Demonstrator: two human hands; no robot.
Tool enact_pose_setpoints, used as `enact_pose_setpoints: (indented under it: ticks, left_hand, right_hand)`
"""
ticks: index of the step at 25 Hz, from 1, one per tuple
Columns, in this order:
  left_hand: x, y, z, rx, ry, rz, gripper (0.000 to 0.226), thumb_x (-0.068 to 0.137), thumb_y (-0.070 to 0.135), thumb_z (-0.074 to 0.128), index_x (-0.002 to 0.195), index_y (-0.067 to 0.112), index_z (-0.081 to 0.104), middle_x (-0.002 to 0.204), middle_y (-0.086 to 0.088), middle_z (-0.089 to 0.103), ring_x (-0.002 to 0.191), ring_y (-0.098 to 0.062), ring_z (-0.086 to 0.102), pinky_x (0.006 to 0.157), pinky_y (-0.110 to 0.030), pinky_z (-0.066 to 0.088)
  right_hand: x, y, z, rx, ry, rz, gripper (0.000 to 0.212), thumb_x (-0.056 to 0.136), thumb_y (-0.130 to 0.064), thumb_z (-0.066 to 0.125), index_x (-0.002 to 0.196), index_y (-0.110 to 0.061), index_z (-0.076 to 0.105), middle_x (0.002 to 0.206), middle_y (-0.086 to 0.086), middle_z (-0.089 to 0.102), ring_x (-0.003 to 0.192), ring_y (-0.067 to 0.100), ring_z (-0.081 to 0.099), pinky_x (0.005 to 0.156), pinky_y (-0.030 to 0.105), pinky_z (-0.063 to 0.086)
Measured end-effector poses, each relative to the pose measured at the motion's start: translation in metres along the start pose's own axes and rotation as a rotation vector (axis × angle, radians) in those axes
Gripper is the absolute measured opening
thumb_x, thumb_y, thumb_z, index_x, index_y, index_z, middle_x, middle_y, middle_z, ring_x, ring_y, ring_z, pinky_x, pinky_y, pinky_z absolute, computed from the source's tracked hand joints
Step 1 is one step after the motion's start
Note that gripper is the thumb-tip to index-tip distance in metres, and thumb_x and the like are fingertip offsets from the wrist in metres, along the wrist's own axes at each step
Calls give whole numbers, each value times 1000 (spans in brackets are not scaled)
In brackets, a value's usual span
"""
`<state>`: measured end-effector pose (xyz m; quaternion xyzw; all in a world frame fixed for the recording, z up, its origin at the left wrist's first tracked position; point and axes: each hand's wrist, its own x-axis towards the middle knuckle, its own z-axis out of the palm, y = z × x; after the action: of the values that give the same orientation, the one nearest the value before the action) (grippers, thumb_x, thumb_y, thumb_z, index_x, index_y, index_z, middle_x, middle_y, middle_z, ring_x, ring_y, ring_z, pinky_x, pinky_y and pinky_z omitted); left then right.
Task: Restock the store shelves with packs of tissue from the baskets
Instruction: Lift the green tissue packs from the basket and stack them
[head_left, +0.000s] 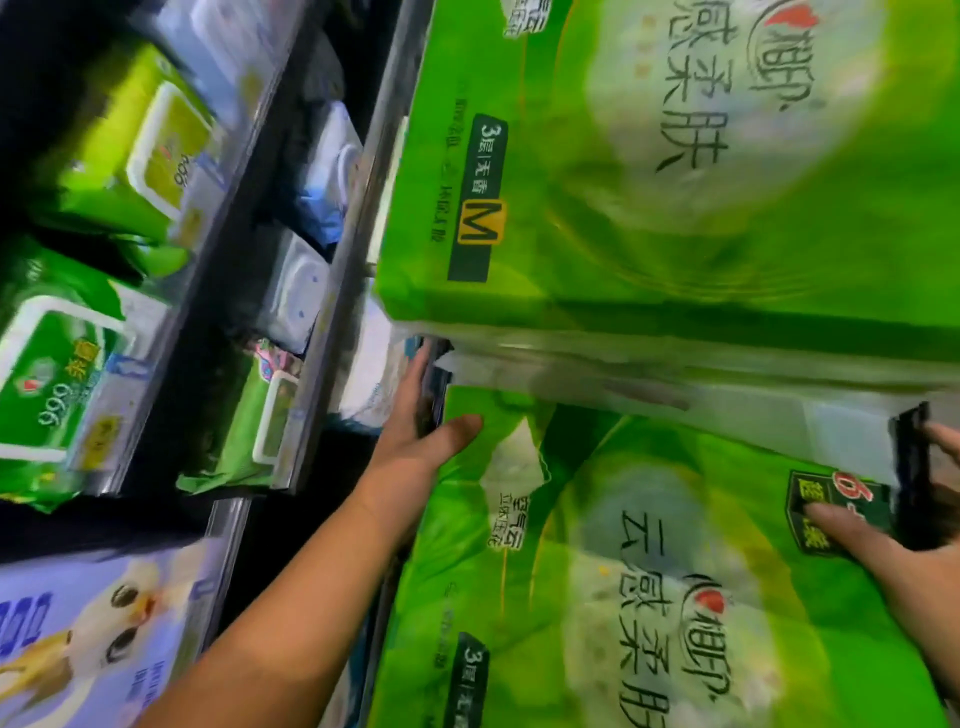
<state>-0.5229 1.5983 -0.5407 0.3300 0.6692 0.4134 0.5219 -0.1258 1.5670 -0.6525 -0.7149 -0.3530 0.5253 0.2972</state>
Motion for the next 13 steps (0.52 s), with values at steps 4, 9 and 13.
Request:
enact_pose_setpoints:
  ticks: [4,9,13]
  left_hand:
    - [41,-57,-19,-40,-1,-11,76,57,39,74,122,62,43,151,-6,39,138,-26,38,113,-51,31]
    - [68,-129,-43,-52,41,-52,89,58,25,78,137,46,42,135,1,57,118,-17,59,98,-41,50]
    - [64,-147,-58,-39,-13,-55,103,46,41,89,138,36,43,116,3,68,97,-12,68,73,-23,55]
  right_hand:
    - [24,-10,53,-3,100,-32,98,51,-21,93,137,-25,45,114,-31,61,94,-15,60,81,8,50]
    - [37,3,120,-107,143,-184,90,61,13,77,132,-27,38,106,4,56,75,-19,59,68,0,44]
    - [25,31,136,-85,104,-166,92,59,9,84,121,-38,34,102,-7,53,77,-18,59,68,2,45]
